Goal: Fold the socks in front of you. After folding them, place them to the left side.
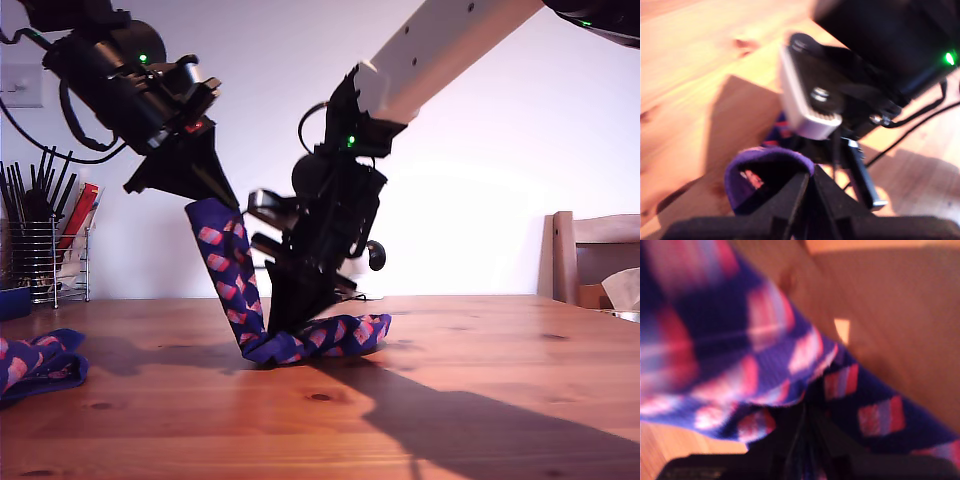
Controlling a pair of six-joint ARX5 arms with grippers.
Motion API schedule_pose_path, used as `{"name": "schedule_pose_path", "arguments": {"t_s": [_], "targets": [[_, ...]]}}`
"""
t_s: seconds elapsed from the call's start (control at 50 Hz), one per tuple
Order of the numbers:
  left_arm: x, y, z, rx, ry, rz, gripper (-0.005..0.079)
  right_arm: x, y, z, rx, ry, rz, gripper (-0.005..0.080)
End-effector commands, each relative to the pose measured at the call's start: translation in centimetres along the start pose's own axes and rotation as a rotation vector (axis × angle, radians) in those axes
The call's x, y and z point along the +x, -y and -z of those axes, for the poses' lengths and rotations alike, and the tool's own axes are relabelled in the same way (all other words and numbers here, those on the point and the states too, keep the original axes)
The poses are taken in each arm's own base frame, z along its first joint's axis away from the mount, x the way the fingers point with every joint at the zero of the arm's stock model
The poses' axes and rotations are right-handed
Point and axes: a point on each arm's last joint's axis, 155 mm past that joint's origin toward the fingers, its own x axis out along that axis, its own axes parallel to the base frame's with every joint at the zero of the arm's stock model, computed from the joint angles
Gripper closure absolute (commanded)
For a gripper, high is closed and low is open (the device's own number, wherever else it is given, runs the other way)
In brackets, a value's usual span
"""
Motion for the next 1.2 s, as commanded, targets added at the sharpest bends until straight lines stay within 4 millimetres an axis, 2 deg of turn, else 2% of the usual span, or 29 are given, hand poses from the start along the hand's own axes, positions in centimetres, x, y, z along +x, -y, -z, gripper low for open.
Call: {"name": "schedule_pose_path", "arguments": {"t_s": [0.0,0.2,0.4,0.54,0.78,0.94,1.18], "targets": [[0.1,-0.3,-0.1,-0.006,0.001,0.001,0.0762,-1.6,-0.9,-1.4,-0.025,0.032,0.009,0.0763],[0.1,-0.3,0.1,-0.009,-0.003,-0.002,0.0762,-2.4,-0.3,-1.4,-0.027,0.019,0.054,0.0763],[0.1,-0.3,0.1,-0.010,-0.005,-0.002,0.0762,-3.3,3.1,0.5,-0.009,-0.046,0.174,0.0763],[0.1,-0.3,0.1,-0.010,-0.005,-0.002,0.0762,-4.5,4.9,1.0,0.015,-0.049,0.217,0.0763],[0.1,-0.3,0.1,-0.009,-0.004,-0.002,0.0762,-6.9,5.9,0.3,0.022,-0.006,0.254,0.0763],[0.1,-0.4,0.1,-0.009,-0.005,-0.007,0.0762,-7.8,6.5,0.4,0.025,-0.006,0.289,0.0763],[0.1,-0.8,0.2,-0.009,-0.009,-0.028,0.0762,-8.8,8.3,2.6,0.044,-0.084,0.351,0.0763]]}}
